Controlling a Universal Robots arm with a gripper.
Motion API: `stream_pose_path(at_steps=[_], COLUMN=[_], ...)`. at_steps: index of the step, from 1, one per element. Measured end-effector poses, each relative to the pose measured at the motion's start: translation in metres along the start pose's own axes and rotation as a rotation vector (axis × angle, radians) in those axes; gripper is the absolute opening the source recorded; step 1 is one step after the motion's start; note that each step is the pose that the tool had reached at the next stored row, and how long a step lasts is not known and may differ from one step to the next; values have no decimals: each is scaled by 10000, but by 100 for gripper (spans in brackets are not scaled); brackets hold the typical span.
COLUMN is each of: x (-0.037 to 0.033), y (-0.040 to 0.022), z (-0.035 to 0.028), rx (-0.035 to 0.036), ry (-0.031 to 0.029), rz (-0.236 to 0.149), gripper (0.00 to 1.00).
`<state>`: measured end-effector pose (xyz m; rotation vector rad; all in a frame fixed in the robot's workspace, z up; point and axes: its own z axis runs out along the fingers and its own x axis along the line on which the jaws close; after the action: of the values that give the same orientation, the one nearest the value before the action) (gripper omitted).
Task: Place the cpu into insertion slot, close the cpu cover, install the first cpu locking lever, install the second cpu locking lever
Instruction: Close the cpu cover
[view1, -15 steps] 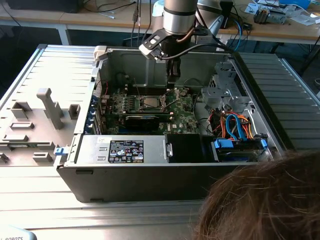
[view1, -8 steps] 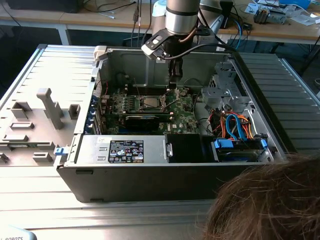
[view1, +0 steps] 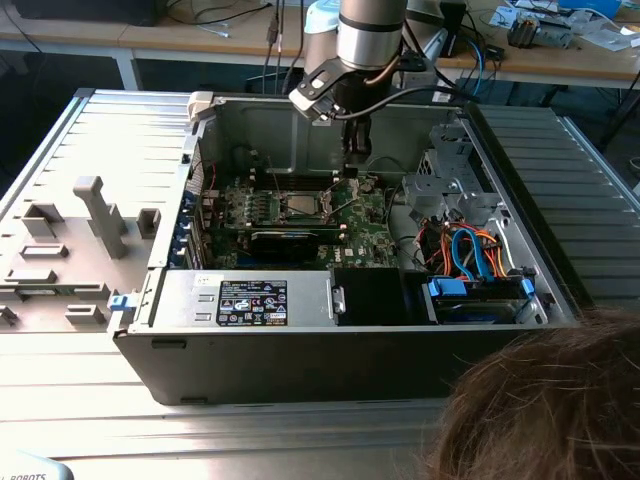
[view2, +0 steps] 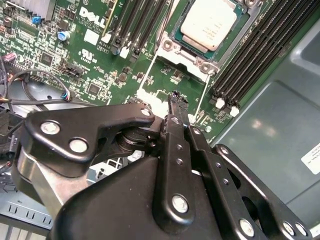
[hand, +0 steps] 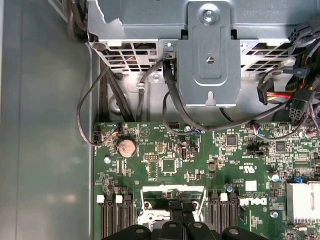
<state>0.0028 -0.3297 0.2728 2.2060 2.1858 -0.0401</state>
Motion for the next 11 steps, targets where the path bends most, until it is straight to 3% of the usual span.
stream_pose_path(at_steps=[11], x=[2], y=[144], z=[2], rx=[2], ry=[0], rz=[-1], gripper=[11])
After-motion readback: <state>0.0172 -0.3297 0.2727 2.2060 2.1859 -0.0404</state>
